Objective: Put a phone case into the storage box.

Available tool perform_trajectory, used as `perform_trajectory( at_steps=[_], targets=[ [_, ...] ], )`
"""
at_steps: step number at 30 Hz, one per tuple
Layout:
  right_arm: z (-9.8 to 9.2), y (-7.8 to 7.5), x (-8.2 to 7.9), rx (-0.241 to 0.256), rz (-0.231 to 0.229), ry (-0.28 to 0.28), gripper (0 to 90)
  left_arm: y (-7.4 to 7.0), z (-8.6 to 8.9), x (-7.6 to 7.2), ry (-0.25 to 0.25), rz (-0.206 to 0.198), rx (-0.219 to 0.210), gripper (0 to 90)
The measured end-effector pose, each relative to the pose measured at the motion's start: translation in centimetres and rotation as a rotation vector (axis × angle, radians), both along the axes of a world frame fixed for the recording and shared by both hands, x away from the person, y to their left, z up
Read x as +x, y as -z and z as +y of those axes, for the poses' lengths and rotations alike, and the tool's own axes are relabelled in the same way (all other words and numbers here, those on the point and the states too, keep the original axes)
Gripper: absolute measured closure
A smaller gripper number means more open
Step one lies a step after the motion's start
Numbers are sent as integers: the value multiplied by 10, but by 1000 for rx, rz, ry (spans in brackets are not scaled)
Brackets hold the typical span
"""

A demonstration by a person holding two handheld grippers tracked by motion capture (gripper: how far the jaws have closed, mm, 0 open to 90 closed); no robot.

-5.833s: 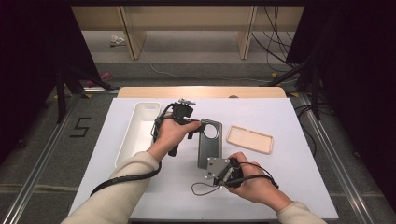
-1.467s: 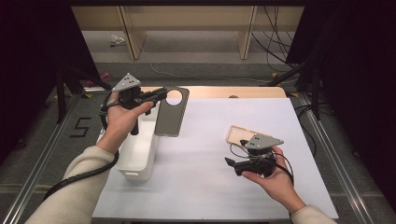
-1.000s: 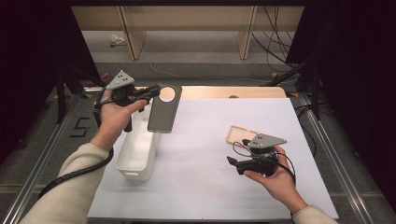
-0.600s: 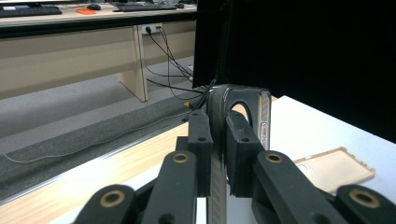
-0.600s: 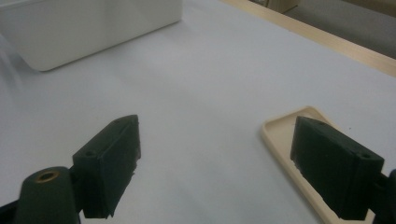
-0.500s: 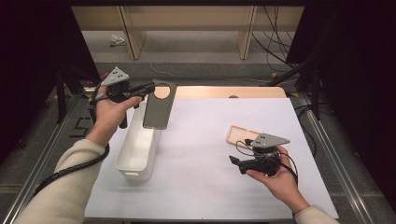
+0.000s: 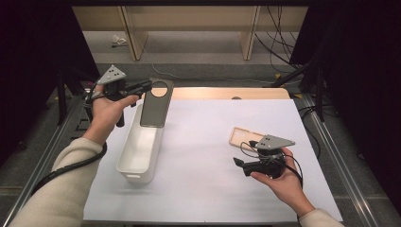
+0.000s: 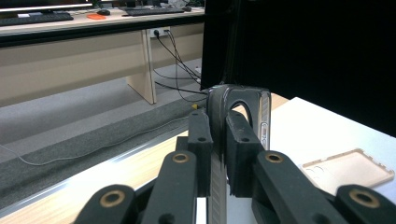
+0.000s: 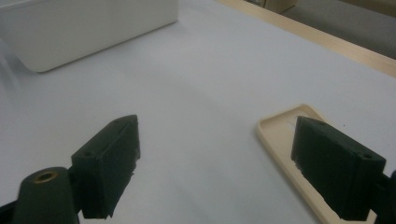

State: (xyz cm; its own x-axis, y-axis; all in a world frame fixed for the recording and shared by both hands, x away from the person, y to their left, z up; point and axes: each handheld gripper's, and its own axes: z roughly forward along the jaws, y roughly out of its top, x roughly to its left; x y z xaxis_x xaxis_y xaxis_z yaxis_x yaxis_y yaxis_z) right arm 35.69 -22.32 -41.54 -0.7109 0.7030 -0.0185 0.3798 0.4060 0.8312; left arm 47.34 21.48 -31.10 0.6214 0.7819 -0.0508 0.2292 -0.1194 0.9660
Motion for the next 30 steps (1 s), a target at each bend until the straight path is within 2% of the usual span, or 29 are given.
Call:
perform_trajectory(
  at_steps=[7, 10, 16, 30],
  targets=[
    [-1, 0, 0, -1, 1, 3, 164, 1, 5, 4, 2, -6, 1, 817],
    [-1, 0, 0, -3, 0, 3, 164, 2, 8, 5, -5, 3, 3, 817],
    [-1, 0, 1, -6, 1, 5, 164, 2, 12, 9, -4, -13, 3, 817],
    [-1, 0, 1, -8, 1, 4, 164, 7, 20, 19, -30, -19, 4, 817]
  ],
)
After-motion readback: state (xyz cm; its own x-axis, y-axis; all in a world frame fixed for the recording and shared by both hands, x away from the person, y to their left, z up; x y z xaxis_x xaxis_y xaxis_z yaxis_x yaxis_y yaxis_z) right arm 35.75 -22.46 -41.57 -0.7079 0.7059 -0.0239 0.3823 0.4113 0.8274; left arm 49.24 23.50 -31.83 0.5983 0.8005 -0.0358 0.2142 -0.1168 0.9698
